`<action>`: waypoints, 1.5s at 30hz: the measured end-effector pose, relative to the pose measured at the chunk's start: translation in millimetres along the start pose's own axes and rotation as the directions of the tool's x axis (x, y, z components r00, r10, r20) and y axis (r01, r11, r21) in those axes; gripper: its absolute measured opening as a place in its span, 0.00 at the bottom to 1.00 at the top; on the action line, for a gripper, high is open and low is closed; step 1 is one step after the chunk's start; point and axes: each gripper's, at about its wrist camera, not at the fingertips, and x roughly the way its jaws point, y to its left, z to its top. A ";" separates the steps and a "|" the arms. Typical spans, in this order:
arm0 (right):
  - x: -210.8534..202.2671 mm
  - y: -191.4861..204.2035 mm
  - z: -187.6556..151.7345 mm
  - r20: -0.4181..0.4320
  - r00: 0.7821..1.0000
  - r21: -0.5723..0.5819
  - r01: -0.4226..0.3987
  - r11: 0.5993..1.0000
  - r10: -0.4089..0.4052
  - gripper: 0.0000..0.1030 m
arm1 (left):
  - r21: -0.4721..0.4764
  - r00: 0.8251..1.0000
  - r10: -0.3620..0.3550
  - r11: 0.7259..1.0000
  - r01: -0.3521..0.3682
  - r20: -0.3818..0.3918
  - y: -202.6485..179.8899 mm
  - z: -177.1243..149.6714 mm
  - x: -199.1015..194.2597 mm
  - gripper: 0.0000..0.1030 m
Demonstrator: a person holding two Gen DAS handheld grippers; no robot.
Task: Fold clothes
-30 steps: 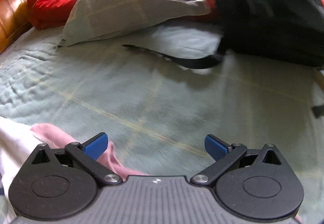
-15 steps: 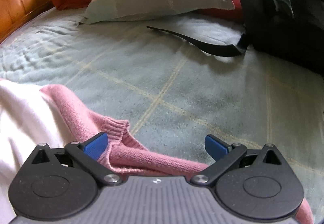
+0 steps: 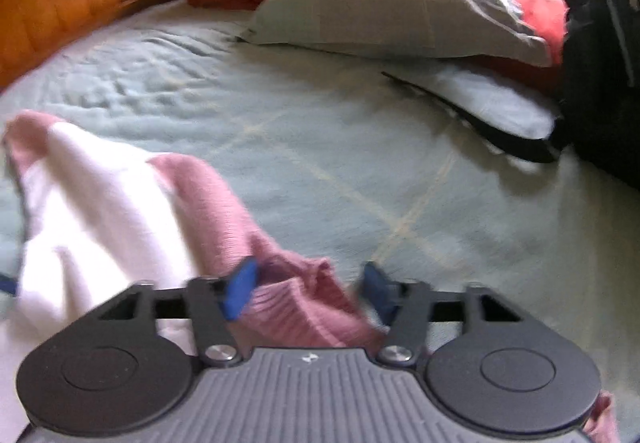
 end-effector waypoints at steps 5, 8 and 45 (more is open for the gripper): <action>-3.8 14.6 4.5 0.003 1.000 -0.057 0.023 0.998 -0.022 0.25 | 0.004 1.000 -0.001 1.000 0.001 -0.003 1.3 1.2 1.1 0.99; -2.8 13.7 10.5 0.010 0.999 -0.057 0.053 0.997 -0.052 0.23 | 0.004 1.000 -0.002 1.000 0.002 -0.002 1.3 0.9 0.6 0.99; -0.8 -68.3 -3.6 -0.073 0.992 0.046 0.110 0.993 -0.106 0.51 | 0.048 0.969 -0.217 0.976 0.213 0.116 -11.2 2.5 -27.9 0.99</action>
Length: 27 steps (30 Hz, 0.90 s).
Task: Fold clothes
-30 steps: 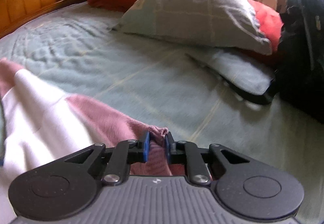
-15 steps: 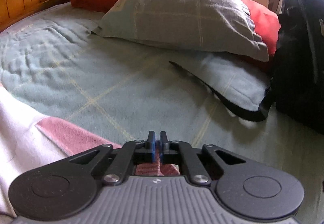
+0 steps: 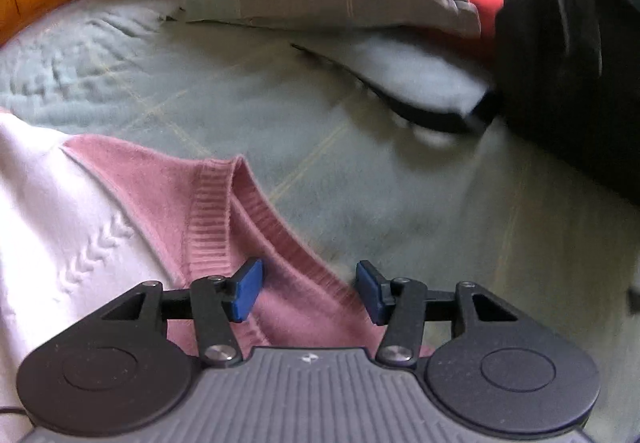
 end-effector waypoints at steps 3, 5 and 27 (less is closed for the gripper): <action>-7.0 11.5 -7.8 0.022 0.999 -0.019 -0.036 0.999 0.037 0.12 | -0.006 1.000 -0.023 1.000 0.023 0.016 1.9 0.3 -2.5 0.99; -8.4 23.4 -7.1 0.035 0.999 -0.066 0.020 0.998 -0.018 0.10 | -0.006 0.999 -0.033 0.999 0.033 0.019 2.2 0.5 -2.4 0.99; -78.5 -41.8 -11.8 0.128 0.964 0.180 0.210 0.961 -0.234 0.43 | -0.012 0.998 -0.055 0.998 0.055 0.021 1.8 0.4 -1.6 0.99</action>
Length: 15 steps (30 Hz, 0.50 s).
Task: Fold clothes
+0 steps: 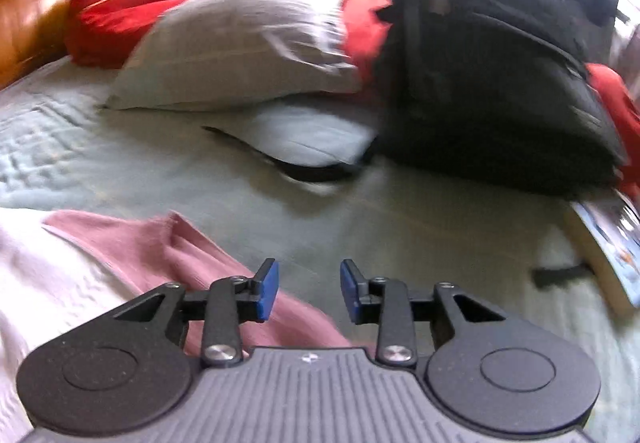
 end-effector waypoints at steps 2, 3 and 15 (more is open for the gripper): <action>-1.4 -15.8 -12.1 -0.035 0.999 0.022 0.039 0.999 -0.039 0.46 | -0.001 1.000 -0.004 1.000 0.004 -0.011 0.4 -0.5 3.2 0.99; 0.3 -22.1 -18.2 -0.058 0.997 0.025 0.057 0.998 -0.056 0.46 | -0.002 1.000 -0.005 1.000 0.005 -0.017 0.6 -0.8 5.2 0.99; 6.8 -67.7 -44.5 -0.078 0.996 0.206 0.063 0.977 -0.048 0.52 | -0.045 0.998 0.012 0.999 -0.015 -0.061 14.0 -3.3 14.5 0.99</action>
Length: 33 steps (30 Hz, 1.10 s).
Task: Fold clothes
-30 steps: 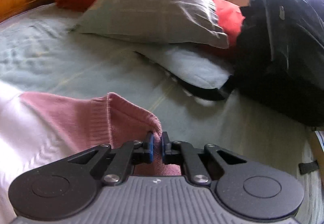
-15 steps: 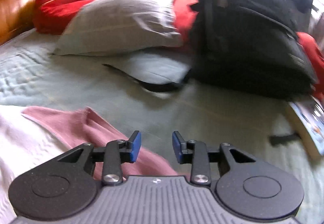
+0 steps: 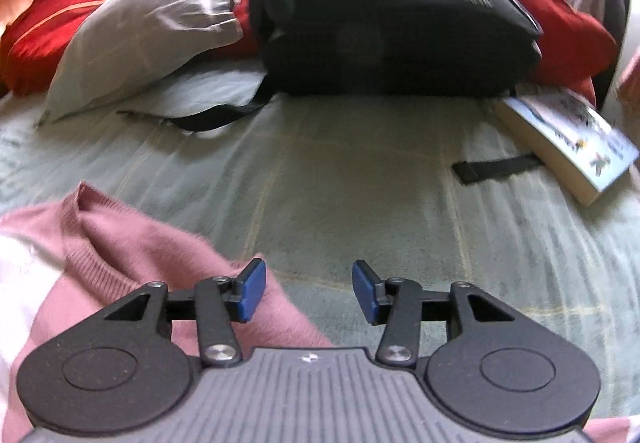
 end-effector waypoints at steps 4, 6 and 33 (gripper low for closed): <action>10.4 -0.4 -4.2 -0.011 1.000 0.022 0.007 1.000 -0.007 0.52 | 0.017 0.999 0.019 1.000 -0.019 -0.028 -2.7 -2.3 5.6 0.99; 2.4 6.1 -11.2 0.012 1.000 -0.006 -0.010 1.000 0.010 0.52 | 0.015 0.999 0.021 1.000 -0.021 -0.027 -1.9 -2.7 5.2 0.99; 1.4 50.9 -3.7 0.100 0.988 -0.292 0.143 0.945 -0.119 0.12 | 0.019 0.995 0.071 0.997 -0.070 -0.065 -0.9 -4.3 13.1 0.99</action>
